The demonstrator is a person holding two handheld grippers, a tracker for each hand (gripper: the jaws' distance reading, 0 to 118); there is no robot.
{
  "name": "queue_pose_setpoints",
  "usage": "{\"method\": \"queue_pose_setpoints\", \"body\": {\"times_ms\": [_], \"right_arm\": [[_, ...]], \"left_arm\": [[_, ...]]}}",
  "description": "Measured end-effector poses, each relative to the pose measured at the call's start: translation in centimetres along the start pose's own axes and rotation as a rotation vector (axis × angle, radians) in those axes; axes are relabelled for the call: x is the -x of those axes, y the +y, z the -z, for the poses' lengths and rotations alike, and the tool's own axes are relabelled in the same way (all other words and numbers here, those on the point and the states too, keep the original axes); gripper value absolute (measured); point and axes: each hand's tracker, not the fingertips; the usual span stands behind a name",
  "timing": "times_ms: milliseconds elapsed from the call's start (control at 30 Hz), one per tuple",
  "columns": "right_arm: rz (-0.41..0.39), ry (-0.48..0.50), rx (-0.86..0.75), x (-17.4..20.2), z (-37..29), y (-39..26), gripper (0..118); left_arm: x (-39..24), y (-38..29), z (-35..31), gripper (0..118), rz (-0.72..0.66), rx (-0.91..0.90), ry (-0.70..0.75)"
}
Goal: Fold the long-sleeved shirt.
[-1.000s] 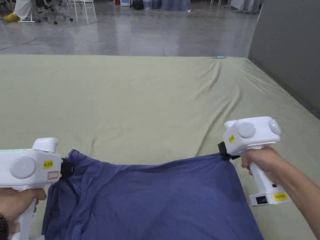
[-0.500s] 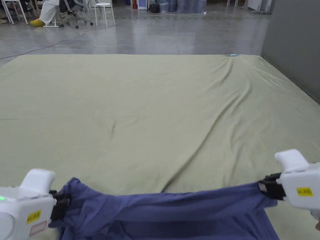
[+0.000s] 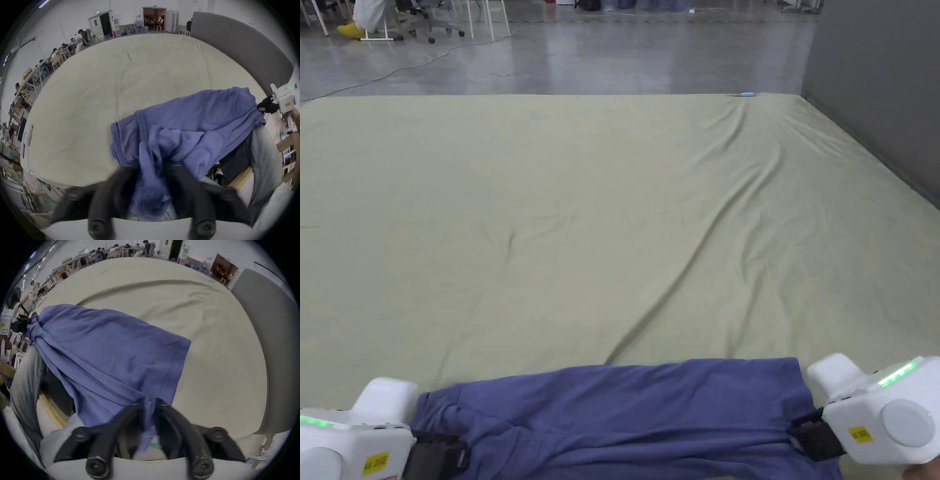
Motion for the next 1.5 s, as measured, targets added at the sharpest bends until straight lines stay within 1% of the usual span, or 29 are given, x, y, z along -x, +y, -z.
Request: {"method": "queue_pose_setpoints", "body": {"times_ms": [33, 67, 100, 200, 233, 267, 300, 333, 367, 400, 500, 600, 633, 667, 700, 733, 767, 867, 933, 1000, 1067, 1100, 1200, 1300, 1367, 1400, 1433, 1467, 1500], "right_arm": [[0.003, -0.015, -0.014, -0.2, -1.2, 0.3, 79], [0.011, -0.016, -0.065, -0.3, -2.8, 0.5, 99], [0.026, -0.025, -0.112, -0.4, -4.4, 1.0, 102], [0.084, -0.012, -0.253, -0.1, -8.3, 2.5, 101], [0.104, 0.006, -0.284, 0.2, -9.1, 3.0, 88], [0.112, 0.017, -0.305, 0.5, -9.6, 3.4, 59], [0.131, 0.030, -0.318, 0.9, -9.7, 3.9, 59], [0.136, 0.038, -0.326, 1.3, -9.8, 4.3, 47], [0.128, 0.052, -0.330, 1.3, -9.9, 4.6, 32], [0.117, 0.077, -0.331, 1.5, -10.1, 4.9, 0], [0.118, 0.094, -0.342, 2.2, -10.5, 5.0, 0], [0.102, 0.100, -0.342, 2.8, -10.9, 4.6, 0], [0.096, 0.101, -0.339, 2.9, -10.9, 4.5, 0], [0.093, 0.102, -0.337, 2.9, -10.9, 4.4, 0], [0.092, 0.102, -0.333, 2.9, -10.8, 4.3, 0], [0.093, 0.102, -0.328, 3.4, -10.8, 4.2, 0], [0.093, 0.105, -0.317, 3.4, -10.7, 4.1, 0], [0.089, 0.100, -0.304, 3.9, -10.4, 4.0, 0], [0.102, 0.103, -0.298, 3.8, -10.2, 4.1, 0], [0.114, 0.106, -0.295, 4.1, -10.0, 4.1, 0], [0.117, 0.107, -0.289, 4.2, -9.8, 4.2, 0], [0.118, 0.108, -0.288, 4.3, -9.7, 4.3, 0], [0.119, 0.119, -0.279, 4.5, -9.3, 4.5, 0], [0.114, 0.124, -0.272, 4.8, -9.1, 4.5, 0], [0.111, 0.126, -0.267, 4.8, -9.0, 4.5, 0], [0.113, 0.125, -0.264, 4.8, -9.0, 4.5, 0], [0.113, 0.124, -0.260, 4.8, -9.0, 4.5, 0], [0.114, 0.123, -0.260, 4.8, -9.0, 4.5, 0], [0.116, 0.120, -0.260, 4.8, -9.1, 4.6, 0]], "left_arm": [[0.3, 0.1, -1.1, 90, -0.015, -0.018, -0.017], [0.6, 0.3, -2.5, 110, -0.038, -0.077, -0.050], [0.7, 0.5, -4.1, 115, -0.060, -0.121, -0.069], [1.4, 1.3, -7.2, 114, -0.136, -0.241, -0.067], [1.6, 1.6, -7.7, 105, -0.148, -0.274, -0.080], [1.8, 1.8, -7.7, 76, -0.157, -0.288, -0.094], [1.9, 1.9, -7.3, 60, -0.180, -0.289, -0.098], [2.6, 1.7, -7.2, 41, -0.220, -0.274, -0.105], [2.4, 2.0, -7.0, 23, -0.224, -0.288, -0.158], [2.7, 1.9, -6.7, 0, -0.226, -0.250, -0.176], [3.7, 1.2, -5.6, 0, -0.288, -0.249, -0.184], [7.1, -0.2, -3.5, 0, -0.491, -0.196, -0.306], [7.6, -0.5, -2.3, 13, -0.539, -0.159, -0.341], [8.4, -1.2, -1.4, 54, -0.562, -0.117, -0.376], [8.9, -2.3, -0.3, 101, -0.629, -0.116, -0.426], [9.4, -2.7, 0.7, 116, -0.661, -0.143, -0.457], [9.3, -2.2, 1.8, 115, -0.671, -0.109, -0.510], [9.1, -2.6, 5.4, 115, -0.714, -0.051, -0.575], [9.5, -3.4, 7.1, 115, -0.751, -0.031, -0.699], [8.9, -3.0, 7.6, 115, -0.756, -0.135, -0.765], [8.7, -2.7, 8.8, 116, -0.805, -0.096, -0.816], [8.2, -2.5, 9.1, 116, -0.827, -0.119, -0.844], [6.8, -1.3, 10.4, 116, -0.741, -0.096, -0.862], [6.3, -0.9, 10.6, 116, -0.628, -0.092, -0.813], [6.6, -0.8, 10.7, 114, -0.588, -0.060, -0.697], [6.8, -1.0, 10.9, 101, -0.586, -0.010, -0.668], [5.7, -1.1, 10.1, 37, -0.600, -0.056, -0.705], [5.4, -0.7, 9.5, 15, -0.579, -0.080, -0.702], [5.4, -0.4, 9.1, 16, -0.542, -0.096, -0.667]]}}
